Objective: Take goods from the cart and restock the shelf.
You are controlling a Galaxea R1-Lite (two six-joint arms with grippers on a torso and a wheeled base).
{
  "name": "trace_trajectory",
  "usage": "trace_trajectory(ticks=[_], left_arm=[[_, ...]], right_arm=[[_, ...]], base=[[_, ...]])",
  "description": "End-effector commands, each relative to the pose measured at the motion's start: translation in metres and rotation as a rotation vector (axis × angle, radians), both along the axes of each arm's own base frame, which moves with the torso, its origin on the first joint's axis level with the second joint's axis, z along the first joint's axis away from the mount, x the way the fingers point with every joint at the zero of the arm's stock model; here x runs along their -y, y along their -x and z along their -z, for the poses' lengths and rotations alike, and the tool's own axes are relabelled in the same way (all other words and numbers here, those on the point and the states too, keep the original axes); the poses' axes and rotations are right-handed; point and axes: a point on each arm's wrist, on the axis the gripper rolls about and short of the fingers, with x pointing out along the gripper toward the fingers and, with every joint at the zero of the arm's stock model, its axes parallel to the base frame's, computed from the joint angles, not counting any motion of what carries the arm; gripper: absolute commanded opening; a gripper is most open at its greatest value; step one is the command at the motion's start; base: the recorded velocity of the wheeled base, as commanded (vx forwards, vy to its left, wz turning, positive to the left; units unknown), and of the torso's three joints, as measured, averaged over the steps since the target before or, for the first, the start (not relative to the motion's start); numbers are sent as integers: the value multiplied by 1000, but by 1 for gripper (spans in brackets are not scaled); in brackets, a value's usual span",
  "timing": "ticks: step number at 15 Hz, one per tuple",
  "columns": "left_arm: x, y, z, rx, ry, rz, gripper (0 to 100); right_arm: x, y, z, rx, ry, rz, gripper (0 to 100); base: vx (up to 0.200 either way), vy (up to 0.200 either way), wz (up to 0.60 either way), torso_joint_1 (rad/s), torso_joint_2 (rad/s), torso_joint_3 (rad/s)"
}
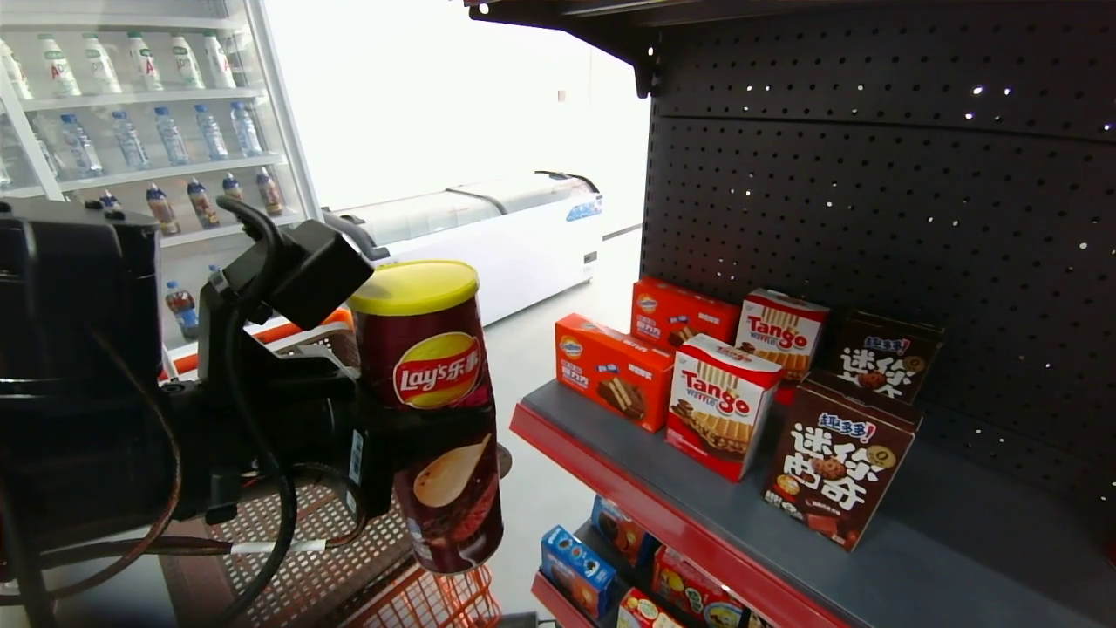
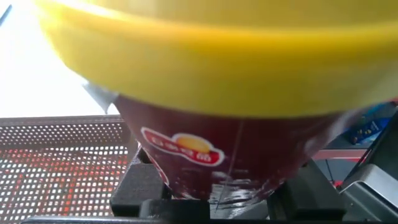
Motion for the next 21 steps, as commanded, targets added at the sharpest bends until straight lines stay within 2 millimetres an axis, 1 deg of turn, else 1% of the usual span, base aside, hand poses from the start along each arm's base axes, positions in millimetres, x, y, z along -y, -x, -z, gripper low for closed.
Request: trace_trajectory(ticks=[1,3,6,9,17,21], left_arm=[[3,0,1,-3,-1,12,0],[8,5,0,0,0,43,0],[10,11,-4,10,13,82,0],[18,25,-13,40,35,157,0],[19,24,-15,45,39,157,0],[19,22,-14,43,37,150,0]], right_arm=[[0,0,0,-2,0,-1,100],[0,0,0,0,0,-1,100],[0,0,0,0,0,-1,100],[0,0,0,-2,-1,-1,100],[0,0,0,0,0,-1,100],[0,0,0,0,2,-1,100]], base=[[0,0,-600,2,7,7],[0,0,-600,-2,-7,2],[0,0,-600,9,6,2],[0,0,-600,1,1,1],[0,0,-600,1,2,4],[0,0,0,0,0,0]])
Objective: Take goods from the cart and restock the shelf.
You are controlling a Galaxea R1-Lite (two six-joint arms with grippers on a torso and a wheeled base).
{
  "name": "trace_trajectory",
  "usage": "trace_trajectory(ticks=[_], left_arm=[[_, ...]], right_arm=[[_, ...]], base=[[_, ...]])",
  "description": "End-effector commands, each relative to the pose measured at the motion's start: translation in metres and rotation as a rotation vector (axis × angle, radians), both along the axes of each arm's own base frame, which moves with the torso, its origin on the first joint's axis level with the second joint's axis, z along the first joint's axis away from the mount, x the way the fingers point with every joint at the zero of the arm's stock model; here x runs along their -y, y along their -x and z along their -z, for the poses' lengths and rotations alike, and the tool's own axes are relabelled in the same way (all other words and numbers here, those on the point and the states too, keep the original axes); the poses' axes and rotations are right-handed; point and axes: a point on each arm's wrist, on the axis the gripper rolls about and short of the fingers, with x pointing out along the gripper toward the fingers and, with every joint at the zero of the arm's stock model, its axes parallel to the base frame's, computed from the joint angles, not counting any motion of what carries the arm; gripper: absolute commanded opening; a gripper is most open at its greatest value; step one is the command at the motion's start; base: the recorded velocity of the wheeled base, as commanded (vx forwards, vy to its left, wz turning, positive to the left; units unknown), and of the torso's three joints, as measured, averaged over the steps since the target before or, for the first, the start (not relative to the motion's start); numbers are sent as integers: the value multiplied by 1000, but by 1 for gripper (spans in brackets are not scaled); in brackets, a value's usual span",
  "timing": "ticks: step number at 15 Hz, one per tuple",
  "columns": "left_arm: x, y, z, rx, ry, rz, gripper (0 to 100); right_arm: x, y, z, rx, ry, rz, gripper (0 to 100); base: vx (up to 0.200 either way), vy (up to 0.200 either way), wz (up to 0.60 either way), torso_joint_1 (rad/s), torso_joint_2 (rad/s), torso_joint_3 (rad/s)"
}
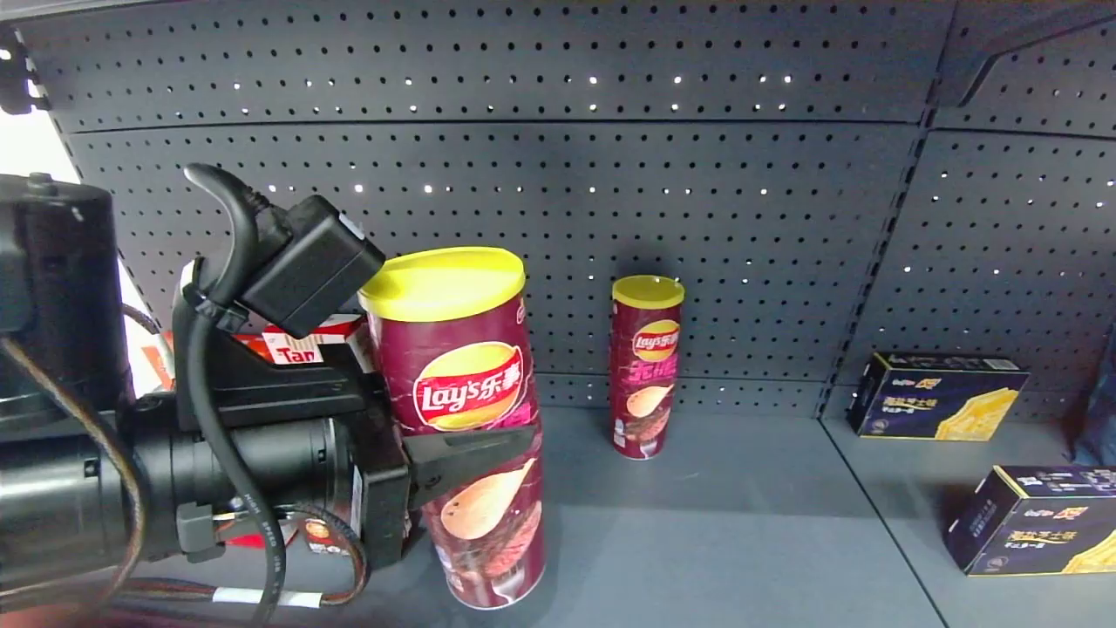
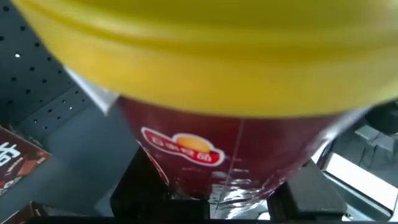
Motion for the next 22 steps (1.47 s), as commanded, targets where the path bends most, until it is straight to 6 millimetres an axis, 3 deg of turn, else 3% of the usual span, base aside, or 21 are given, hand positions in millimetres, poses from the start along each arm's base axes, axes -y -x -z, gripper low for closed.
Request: trace_trajectory(ticks=[1,18,19,20,21,22], left_arm=[[0,-1,0,2,1,-3,0],[-9,-5,2,-5,-5,-49,0],[-11,-6,3,-7,-6,-56,0],[-10,-6,3,-8,-7,-56,0],[-10,-7,2,-4,-4,-58,0],[-9,-8,3,-5,-5,-58,0]], right_arm=[[0,0,0,1,1,0,100],[0,0,-1,-4,4,3,100],[0,1,-19,21,-2,-3,100],[0,-14,-91,10,-50,-24,100],[-1,-35,-122,-34,-74,-49,100],[-2,-41,-131,-29,-10,-118,100]], base=[[0,0,0,0,0,0],[0,0,-35,0,0,0],[0,0,0,0,0,0],[0,0,0,0,0,0],[0,0,0,0,0,0],[0,0,0,0,0,0]])
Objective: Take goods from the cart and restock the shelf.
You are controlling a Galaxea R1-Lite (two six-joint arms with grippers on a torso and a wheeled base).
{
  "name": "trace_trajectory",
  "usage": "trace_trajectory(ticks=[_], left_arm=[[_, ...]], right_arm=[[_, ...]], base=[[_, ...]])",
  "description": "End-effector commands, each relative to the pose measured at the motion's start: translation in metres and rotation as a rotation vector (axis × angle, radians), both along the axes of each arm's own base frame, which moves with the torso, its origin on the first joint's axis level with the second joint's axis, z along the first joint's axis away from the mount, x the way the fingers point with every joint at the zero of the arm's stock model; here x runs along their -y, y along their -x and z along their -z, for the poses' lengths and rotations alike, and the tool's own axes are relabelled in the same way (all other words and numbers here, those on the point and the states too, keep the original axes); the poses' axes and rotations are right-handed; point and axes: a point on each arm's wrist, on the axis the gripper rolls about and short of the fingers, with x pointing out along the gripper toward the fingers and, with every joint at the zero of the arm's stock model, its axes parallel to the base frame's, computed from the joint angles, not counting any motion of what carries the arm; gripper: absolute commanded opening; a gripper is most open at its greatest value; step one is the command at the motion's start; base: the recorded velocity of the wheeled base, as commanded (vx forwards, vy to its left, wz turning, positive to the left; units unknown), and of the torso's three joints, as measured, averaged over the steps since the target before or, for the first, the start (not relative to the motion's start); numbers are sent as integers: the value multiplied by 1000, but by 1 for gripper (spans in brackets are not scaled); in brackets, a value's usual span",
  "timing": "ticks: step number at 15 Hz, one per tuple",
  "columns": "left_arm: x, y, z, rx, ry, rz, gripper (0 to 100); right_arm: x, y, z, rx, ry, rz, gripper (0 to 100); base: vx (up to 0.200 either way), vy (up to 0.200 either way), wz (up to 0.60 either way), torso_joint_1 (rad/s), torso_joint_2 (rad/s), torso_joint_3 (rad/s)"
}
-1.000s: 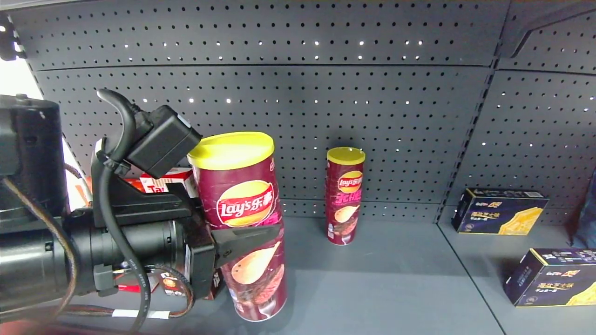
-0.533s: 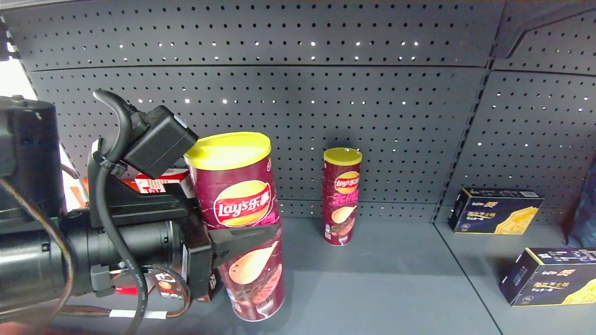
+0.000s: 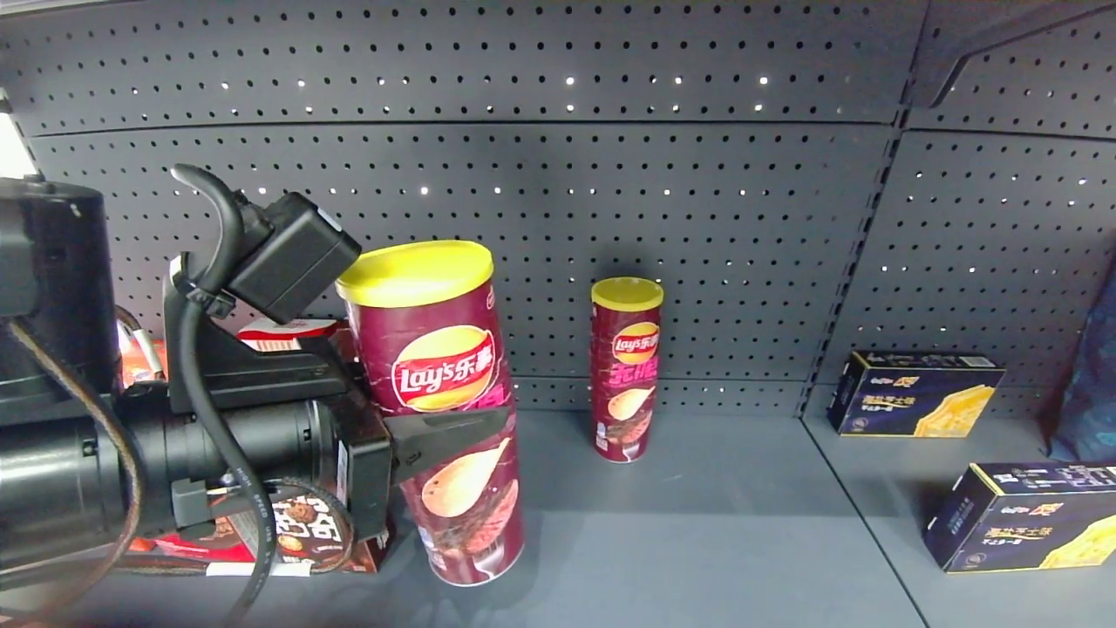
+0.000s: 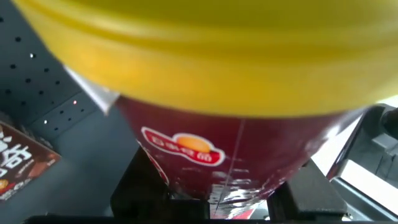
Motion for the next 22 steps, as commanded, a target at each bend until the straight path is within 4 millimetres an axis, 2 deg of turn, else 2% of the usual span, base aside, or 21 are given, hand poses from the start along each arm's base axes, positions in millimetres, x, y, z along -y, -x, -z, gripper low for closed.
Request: trace_trajectory(ticks=[1,4,7,8,10,13,17,22], left_arm=[[1,-1,1,-4,-3,1,0],[1,-1,1,-5,-7,-2,0],[2,-3,4,6,-33,-1,0],[3,-3,4,4,-35,-1,0],[5,-4,6,-1,-42,-2,0],[8,-8,8,-2,-48,1,0],[8,-8,10,-7,-50,1,0],[8,-9,11,-11,-52,2,0]], right_arm=[[-4,-48,-84,-97,99,-143,100],[-10,-80,-97,-179,157,-254,100],[-25,-123,-114,-240,193,-347,100],[-27,-128,-114,-246,190,-358,100],[-39,-170,-109,-224,182,-398,100],[-49,-202,-97,-242,181,-486,100],[-68,-221,-91,-259,189,-598,100],[-104,-243,-90,-248,207,-732,100]], base=[[0,0,0,0,0,0],[0,0,0,0,0,0],[0,0,0,0,0,0],[0,0,0,0,0,0],[0,0,0,0,0,0],[0,0,0,0,0,0],[0,0,0,0,0,0],[0,0,0,0,0,0]])
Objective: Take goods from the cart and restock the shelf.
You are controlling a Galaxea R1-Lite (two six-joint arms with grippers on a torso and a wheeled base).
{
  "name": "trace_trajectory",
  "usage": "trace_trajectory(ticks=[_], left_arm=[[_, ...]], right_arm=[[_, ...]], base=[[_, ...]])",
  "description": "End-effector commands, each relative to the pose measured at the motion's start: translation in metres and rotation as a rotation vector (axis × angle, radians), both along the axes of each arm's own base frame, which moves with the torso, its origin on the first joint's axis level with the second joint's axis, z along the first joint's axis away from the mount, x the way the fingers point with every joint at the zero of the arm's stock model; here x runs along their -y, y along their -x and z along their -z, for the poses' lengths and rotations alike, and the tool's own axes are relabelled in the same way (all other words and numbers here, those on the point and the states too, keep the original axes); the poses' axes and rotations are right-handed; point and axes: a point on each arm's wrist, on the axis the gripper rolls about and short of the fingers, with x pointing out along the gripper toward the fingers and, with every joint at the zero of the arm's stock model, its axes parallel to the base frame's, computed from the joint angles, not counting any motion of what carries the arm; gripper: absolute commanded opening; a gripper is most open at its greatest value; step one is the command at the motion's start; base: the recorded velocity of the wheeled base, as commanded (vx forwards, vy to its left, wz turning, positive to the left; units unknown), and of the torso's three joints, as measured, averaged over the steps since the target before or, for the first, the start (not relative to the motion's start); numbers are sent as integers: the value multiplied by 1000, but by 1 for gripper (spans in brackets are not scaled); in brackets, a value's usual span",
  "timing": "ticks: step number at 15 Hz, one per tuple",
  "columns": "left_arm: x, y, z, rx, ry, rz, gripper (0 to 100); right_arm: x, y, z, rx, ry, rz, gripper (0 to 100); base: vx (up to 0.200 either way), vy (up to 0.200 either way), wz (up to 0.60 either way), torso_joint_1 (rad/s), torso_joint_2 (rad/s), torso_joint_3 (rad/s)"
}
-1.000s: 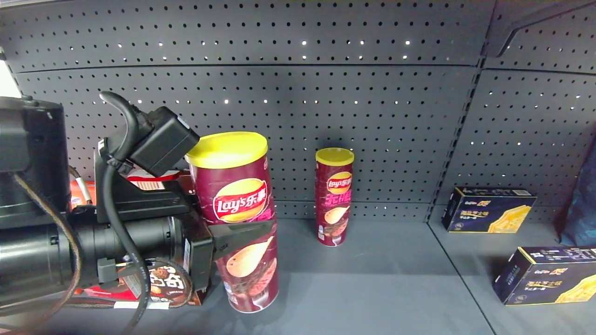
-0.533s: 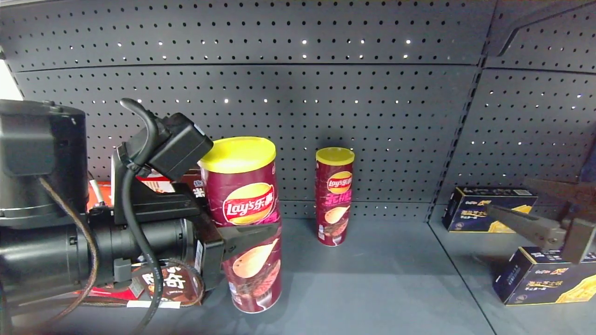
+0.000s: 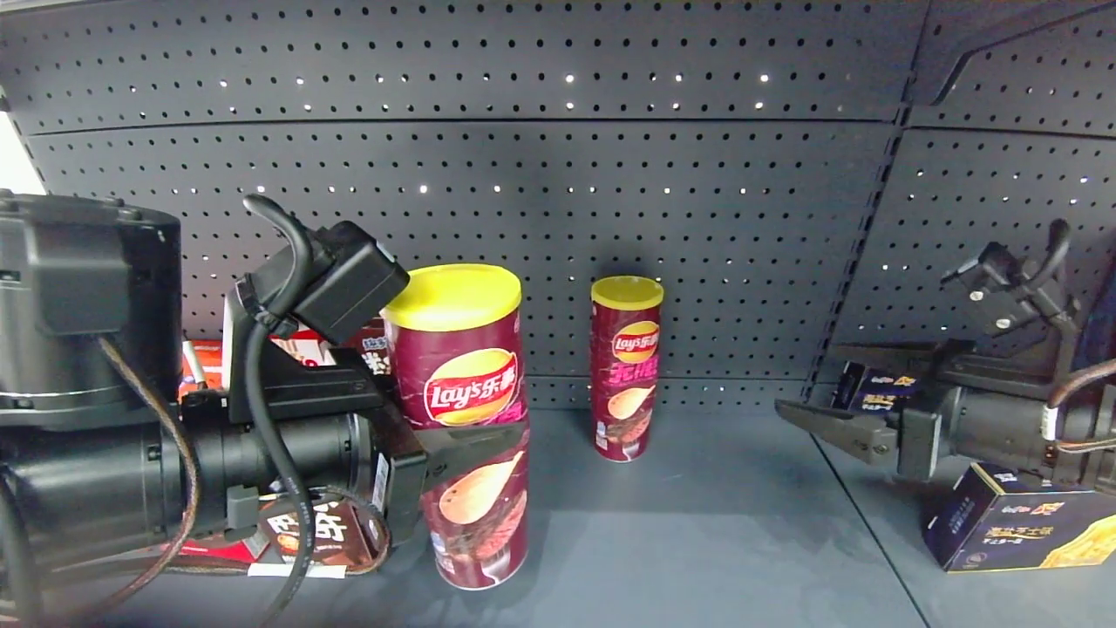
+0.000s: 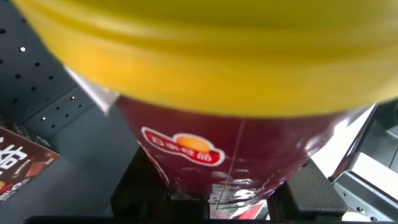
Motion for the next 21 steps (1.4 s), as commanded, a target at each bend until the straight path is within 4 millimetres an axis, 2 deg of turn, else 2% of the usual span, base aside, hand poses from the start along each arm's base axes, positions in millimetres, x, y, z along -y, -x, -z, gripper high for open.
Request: trace_trajectory(ticks=[1,3,5,10,13,14,16,21], left_arm=[[1,-1,1,-3,-2,1,0],[0,-1,1,-3,-2,0,0],[0,-1,0,-3,-2,-2,0],[1,-3,2,-8,-7,-3,0],[2,-4,4,-10,-11,-1,0],[3,-4,4,-12,-11,4,0],[2,-5,4,-12,-11,-1,0],[4,-8,5,-16,-13,-3,0]], right_arm=[[-18,-20,6,-21,1,-48,100],[-27,-37,8,-32,1,-63,100],[-31,-45,11,-37,-4,-88,100],[-44,-78,37,-10,-36,-163,100],[-43,-84,42,-14,-43,-192,100],[-47,-95,55,-3,-46,-201,100],[-51,-103,64,18,-64,-251,100],[-57,-112,77,9,-72,-307,100]], base=[[0,0,0,0,0,0],[0,0,0,0,0,0],[0,0,0,0,0,0],[0,0,0,0,0,0],[0,0,0,0,0,0],[0,0,0,0,0,0],[0,0,0,0,0,0],[0,0,0,0,0,0]])
